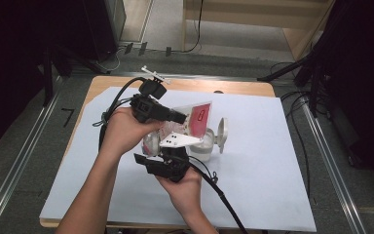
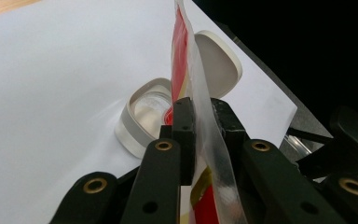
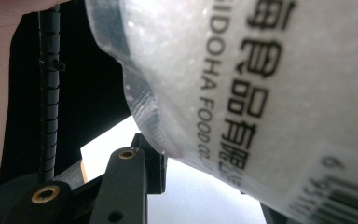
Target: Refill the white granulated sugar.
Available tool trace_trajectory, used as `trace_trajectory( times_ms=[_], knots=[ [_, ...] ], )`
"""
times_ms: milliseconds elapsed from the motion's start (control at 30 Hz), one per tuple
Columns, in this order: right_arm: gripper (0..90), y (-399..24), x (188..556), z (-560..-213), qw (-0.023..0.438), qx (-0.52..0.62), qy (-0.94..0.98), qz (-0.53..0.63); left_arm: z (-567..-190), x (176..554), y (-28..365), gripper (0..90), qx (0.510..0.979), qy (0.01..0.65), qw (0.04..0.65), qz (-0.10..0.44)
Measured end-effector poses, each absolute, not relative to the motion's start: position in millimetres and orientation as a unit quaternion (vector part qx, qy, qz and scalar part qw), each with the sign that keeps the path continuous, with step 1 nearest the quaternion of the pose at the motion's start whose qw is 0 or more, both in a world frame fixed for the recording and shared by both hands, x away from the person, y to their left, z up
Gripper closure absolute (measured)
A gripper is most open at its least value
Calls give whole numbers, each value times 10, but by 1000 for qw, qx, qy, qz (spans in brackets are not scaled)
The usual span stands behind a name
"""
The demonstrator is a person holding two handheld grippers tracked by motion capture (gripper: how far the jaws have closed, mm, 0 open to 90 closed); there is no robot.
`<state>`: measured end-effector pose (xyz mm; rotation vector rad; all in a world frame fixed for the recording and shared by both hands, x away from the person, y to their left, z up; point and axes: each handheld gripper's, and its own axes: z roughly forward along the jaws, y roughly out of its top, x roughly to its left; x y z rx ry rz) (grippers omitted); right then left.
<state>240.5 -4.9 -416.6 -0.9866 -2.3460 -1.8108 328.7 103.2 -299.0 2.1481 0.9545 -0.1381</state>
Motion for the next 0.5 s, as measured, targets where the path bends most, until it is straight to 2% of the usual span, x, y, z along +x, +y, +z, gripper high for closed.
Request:
trace_trajectory(
  times_ms=[500],
  knots=[
    [630,-52,2406,-4162,9,-315,-753,-578,-2990,3290,1028,829,842,374,384,-54]
  ],
)
